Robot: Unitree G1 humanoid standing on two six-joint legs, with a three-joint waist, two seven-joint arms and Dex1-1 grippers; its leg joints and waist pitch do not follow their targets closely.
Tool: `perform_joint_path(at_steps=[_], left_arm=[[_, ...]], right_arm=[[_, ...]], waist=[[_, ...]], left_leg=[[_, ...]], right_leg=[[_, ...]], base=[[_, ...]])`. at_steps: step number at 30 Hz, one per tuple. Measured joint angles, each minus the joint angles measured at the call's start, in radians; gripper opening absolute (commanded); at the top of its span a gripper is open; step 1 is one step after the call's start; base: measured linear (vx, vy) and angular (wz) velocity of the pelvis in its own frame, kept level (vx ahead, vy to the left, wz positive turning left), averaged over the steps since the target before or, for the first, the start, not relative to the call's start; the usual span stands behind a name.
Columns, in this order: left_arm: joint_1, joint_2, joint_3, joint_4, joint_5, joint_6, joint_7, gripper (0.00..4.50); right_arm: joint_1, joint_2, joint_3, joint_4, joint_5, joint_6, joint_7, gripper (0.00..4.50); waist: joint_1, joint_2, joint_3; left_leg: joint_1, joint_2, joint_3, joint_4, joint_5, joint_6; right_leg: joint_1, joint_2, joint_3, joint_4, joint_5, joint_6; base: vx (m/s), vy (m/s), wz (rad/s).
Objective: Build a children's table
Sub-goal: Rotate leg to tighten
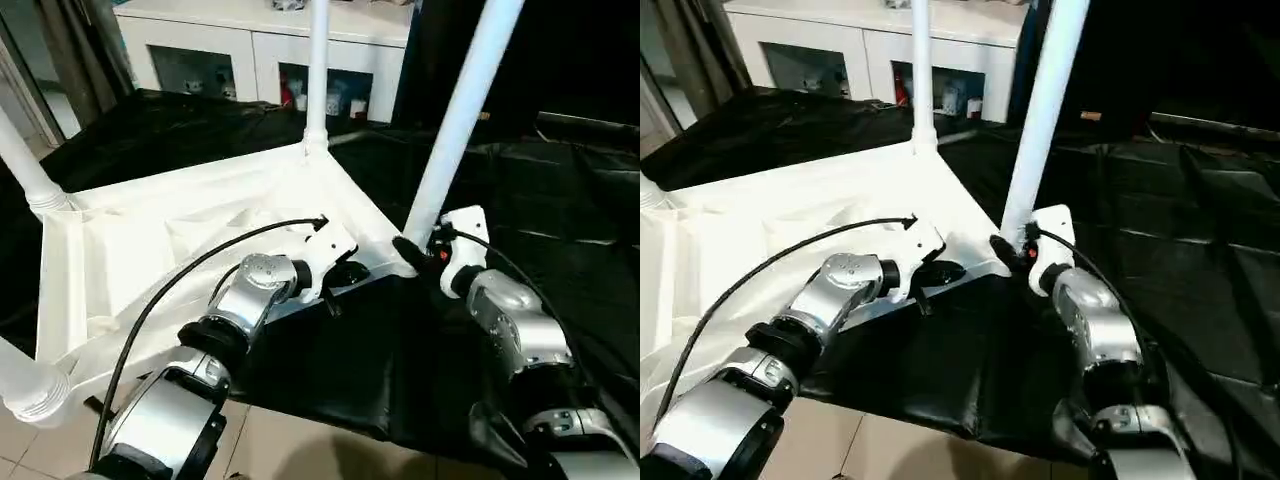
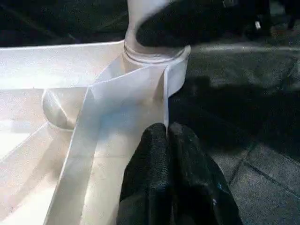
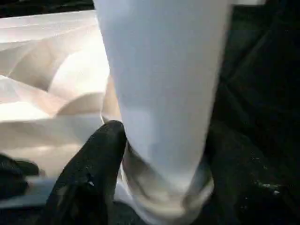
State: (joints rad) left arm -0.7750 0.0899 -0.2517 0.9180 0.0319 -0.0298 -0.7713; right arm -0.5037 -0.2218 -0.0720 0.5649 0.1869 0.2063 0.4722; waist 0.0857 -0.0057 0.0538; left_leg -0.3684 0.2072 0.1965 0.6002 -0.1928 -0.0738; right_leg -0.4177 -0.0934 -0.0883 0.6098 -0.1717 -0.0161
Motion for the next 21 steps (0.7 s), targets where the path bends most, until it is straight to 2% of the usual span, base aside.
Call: perform_joint_path(at_steps=[5,6,8,9,11,14,15,18,20,21], left_arm=[[0.009,0.013,0.07,-0.117,-0.08,-0.044,-0.034,0.75],[0.013,0.021,0.073,-0.146,-0.085,-0.04,-0.044,0.95],[0.044,0.051,0.076,-0.231,-0.107,-0.013,-0.079,1.02],[0.069,0.074,0.079,-0.283,-0.119,0.009,-0.099,1.02],[0.127,0.132,0.078,-0.39,-0.137,0.081,-0.143,1.38],[0.211,0.207,0.076,-0.531,-0.158,0.19,-0.205,1.49],[0.247,0.24,0.067,-0.606,-0.17,0.233,-0.226,1.74],[0.337,0.331,0.053,-0.773,-0.202,0.349,-0.277,1.85],[0.42,0.417,0.049,-0.908,-0.221,0.44,-0.296,2.19],[0.44,0.439,0.049,-0.937,-0.226,0.471,-0.299,2.27]], right_arm=[[0.034,-0.037,-0.032,-0.074,0.047,0.0,0.08,3.56],[0.044,-0.05,-0.032,-0.102,0.057,0.0,0.108,3.64],[0.08,-0.095,-0.032,-0.158,0.082,0.007,0.18,3.95],[0.096,-0.116,-0.033,-0.179,0.095,0.012,0.213,3.95],[0.125,-0.157,-0.036,-0.208,0.12,0.036,0.276,4.14],[0.16,-0.194,-0.035,-0.247,0.147,0.07,0.354,4.37],[0.173,-0.202,-0.027,-0.278,0.162,0.085,0.384,4.48],[0.198,-0.225,-0.013,-0.336,0.2,0.134,0.448,4.5],[0.207,-0.226,0.013,-0.378,0.222,0.168,0.483,4.5],[0.213,-0.225,0.023,-0.389,0.23,0.18,0.494,4.5]], waist=[[0.003,-0.002,0.001],[0.003,-0.002,0.001],[0.004,-0.002,0.001],[0.003,-0.002,0.001],[0.0,-0.002,0.001],[0.001,-0.002,0.001],[-0.001,-0.002,0.001],[0.001,-0.002,0.001],[-0.003,-0.002,0.001],[-0.001,-0.002,0.002]], left_leg=[[0.0,0.0,0.001,0.001,0.0,0.0],[-0.001,0.0,0.001,0.0,0.0,0.001],[0.0,0.0,0.001,0.0,0.002,0.007],[-0.001,0.0,0.001,0.0,0.002,0.007],[0.0,0.001,0.002,-0.001,0.002,0.007],[0.001,0.001,0.001,-0.001,-0.001,0.001],[0.001,0.001,0.002,-0.001,-0.001,0.001],[0.002,0.001,0.001,-0.001,-0.001,0.001],[0.004,0.001,0.001,-0.002,-0.001,0.001],[0.004,0.001,0.001,-0.002,-0.001,0.001]], right_leg=[[0.0,0.0,0.0,0.0,-0.001,0.0],[0.0,0.0,0.0,-0.001,-0.002,0.0],[0.0,0.0,0.0,-0.001,-0.003,0.0],[0.0,0.0,0.0,-0.001,-0.003,0.0],[-0.001,0.0,0.0,-0.001,-0.003,0.0],[-0.001,0.001,0.001,0.0,-0.004,0.001],[-0.001,0.001,0.001,0.0,-0.004,0.001],[0.001,0.001,0.001,0.0,-0.004,0.001],[0.003,0.001,0.001,0.001,-0.005,0.002],[0.004,0.001,0.001,0.001,-0.005,0.003]], base=[[0.0,0.0,0.0],[0.0,0.0,0.0],[0.0,0.0,0.0],[0.0,0.0,0.0],[0.0,0.0,0.0],[0.0,0.0,0.0],[0.0,0.0,0.0],[0.0,0.0,0.0],[0.0,0.0,0.0],[0.0,0.0,0.0]])
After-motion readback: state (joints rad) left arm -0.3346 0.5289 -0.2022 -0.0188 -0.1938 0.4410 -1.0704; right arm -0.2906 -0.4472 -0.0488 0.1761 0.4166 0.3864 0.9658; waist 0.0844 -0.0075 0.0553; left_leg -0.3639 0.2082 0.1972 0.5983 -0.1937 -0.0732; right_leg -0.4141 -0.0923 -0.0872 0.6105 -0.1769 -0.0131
